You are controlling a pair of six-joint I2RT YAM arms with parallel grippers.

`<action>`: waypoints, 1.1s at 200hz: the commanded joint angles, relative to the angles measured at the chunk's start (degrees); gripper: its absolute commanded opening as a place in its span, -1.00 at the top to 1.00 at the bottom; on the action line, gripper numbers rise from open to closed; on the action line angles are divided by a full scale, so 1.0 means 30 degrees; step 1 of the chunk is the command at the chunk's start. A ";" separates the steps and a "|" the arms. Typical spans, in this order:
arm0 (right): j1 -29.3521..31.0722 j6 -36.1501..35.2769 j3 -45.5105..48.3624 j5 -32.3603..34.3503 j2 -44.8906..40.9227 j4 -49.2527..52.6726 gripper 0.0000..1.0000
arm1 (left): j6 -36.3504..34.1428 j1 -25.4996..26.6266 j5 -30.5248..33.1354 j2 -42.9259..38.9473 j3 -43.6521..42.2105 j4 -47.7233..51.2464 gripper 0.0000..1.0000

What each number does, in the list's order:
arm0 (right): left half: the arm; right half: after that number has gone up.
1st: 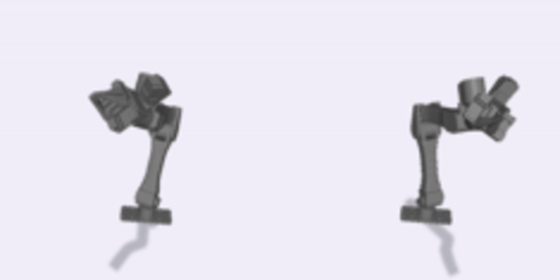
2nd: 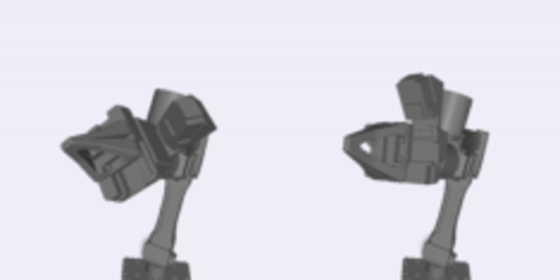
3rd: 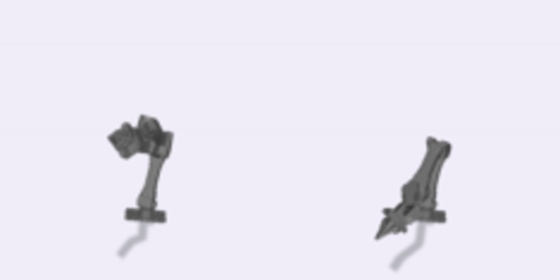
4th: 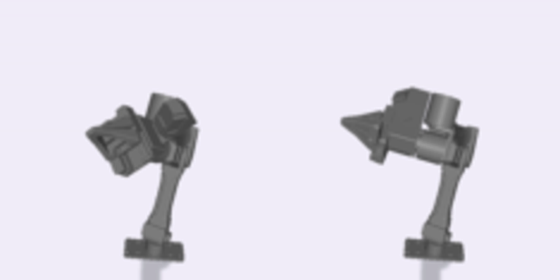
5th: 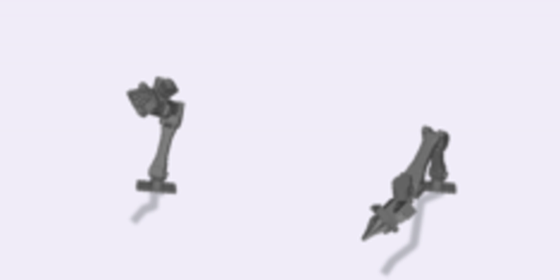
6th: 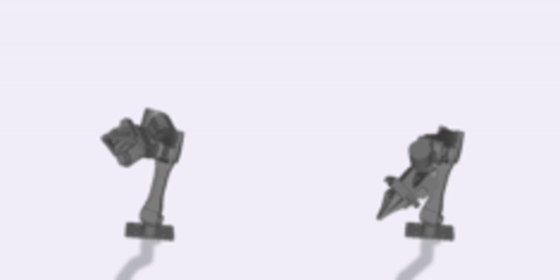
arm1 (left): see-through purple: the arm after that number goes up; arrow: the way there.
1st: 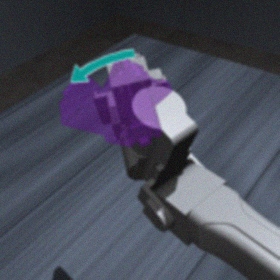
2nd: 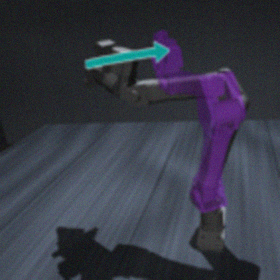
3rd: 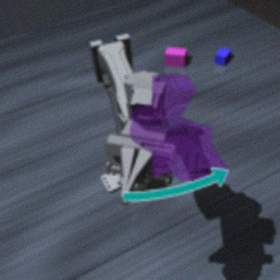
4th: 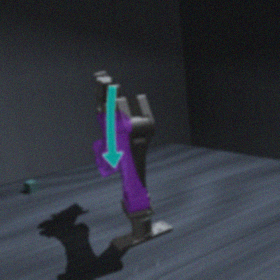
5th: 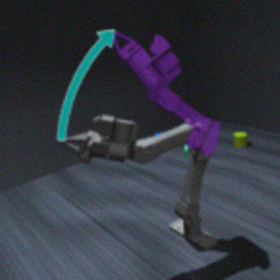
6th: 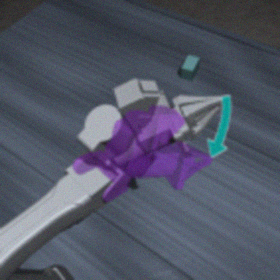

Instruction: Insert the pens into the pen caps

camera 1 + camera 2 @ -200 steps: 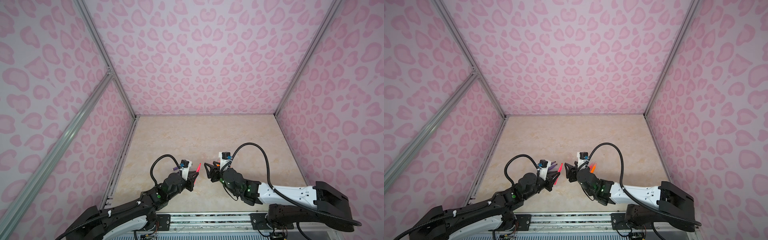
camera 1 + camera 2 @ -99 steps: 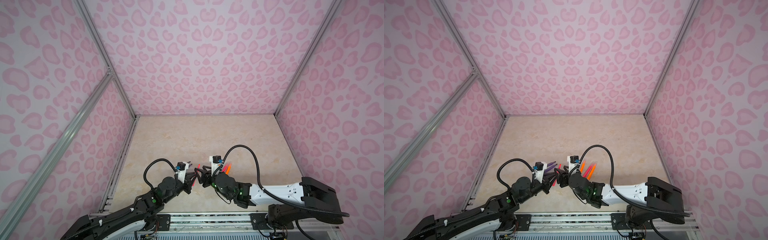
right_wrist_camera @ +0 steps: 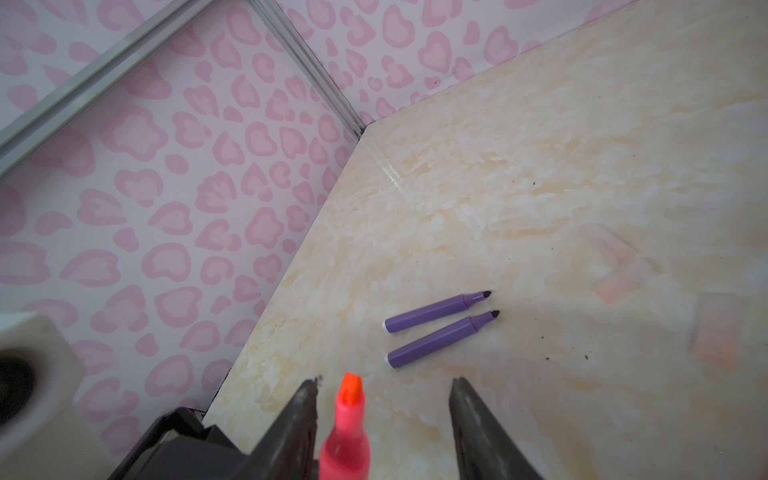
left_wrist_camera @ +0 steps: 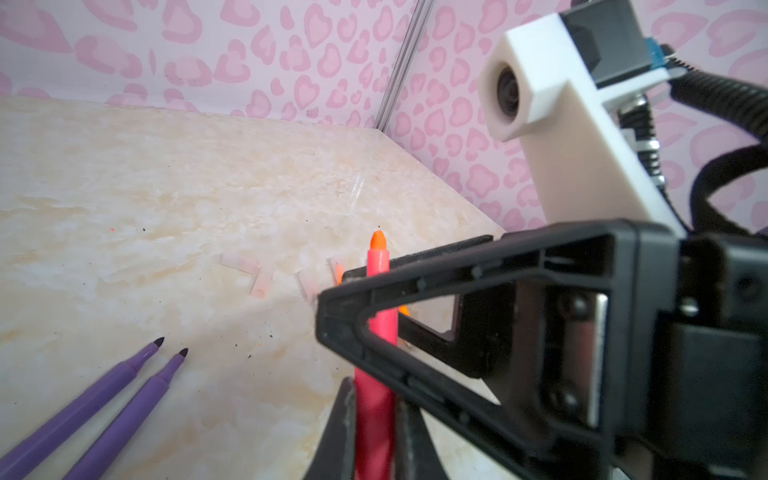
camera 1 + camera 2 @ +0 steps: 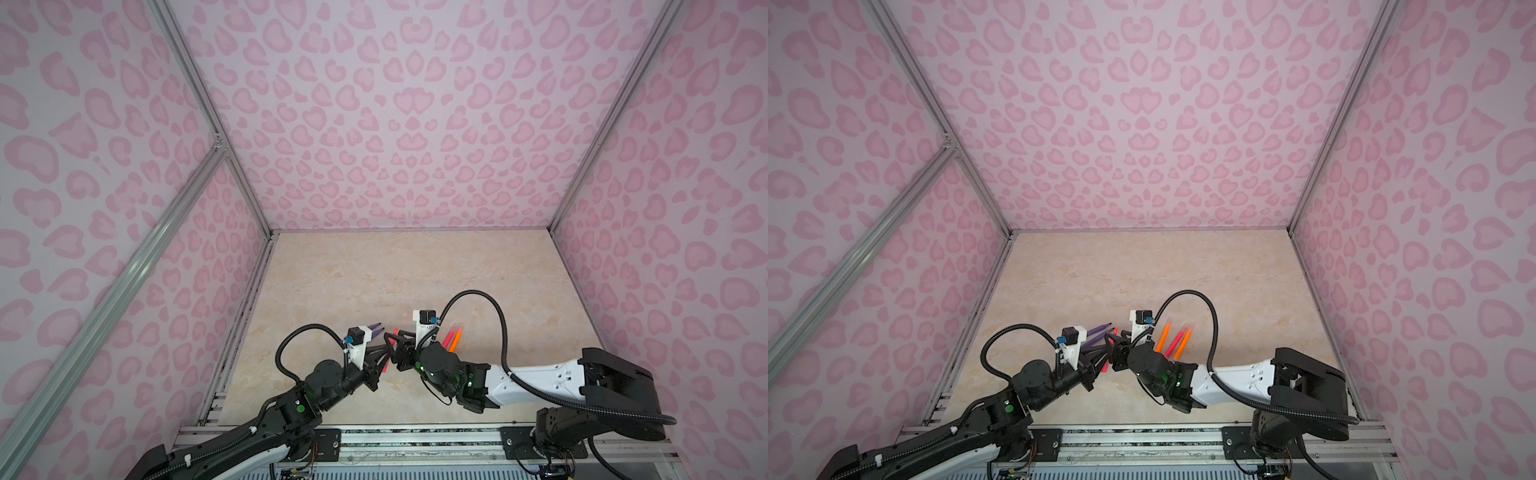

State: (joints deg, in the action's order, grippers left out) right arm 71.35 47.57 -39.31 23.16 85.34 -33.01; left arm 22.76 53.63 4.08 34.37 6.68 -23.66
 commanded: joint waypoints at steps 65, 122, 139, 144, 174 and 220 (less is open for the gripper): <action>0.0048 0.0483 -0.0139 -0.0690 0.0886 -0.1147 0.35 | -0.0116 0.0032 0.0420 -0.0392 -0.0439 -0.0302 0.94; 0.0029 0.0435 -0.0022 -0.0482 0.0835 -0.1370 0.70 | -0.0175 0.0058 0.0360 -0.1153 -0.0444 0.0284 0.90; 0.0034 0.0317 -0.0087 -0.0548 0.0785 -0.1331 0.75 | -0.0205 0.0054 0.0247 -0.1026 -0.0401 0.0266 0.66; 0.0036 0.0271 -0.0081 -0.0550 0.0766 -0.1340 0.76 | -0.0183 0.0058 0.0275 -0.0958 -0.0395 0.0268 0.62; 0.0033 0.0113 -0.0241 -0.0527 0.0638 -0.1113 0.80 | -0.0186 0.0054 0.0114 -0.0287 -0.0088 0.0226 0.45; 0.0031 0.0120 -0.0285 -0.0952 0.0724 -0.1003 0.82 | -0.0176 0.0055 0.0205 0.0496 -0.0073 -0.0256 0.42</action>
State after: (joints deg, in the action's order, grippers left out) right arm 71.35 48.21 -40.07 20.80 87.13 -35.79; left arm 22.41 53.80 4.64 35.31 5.52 -21.58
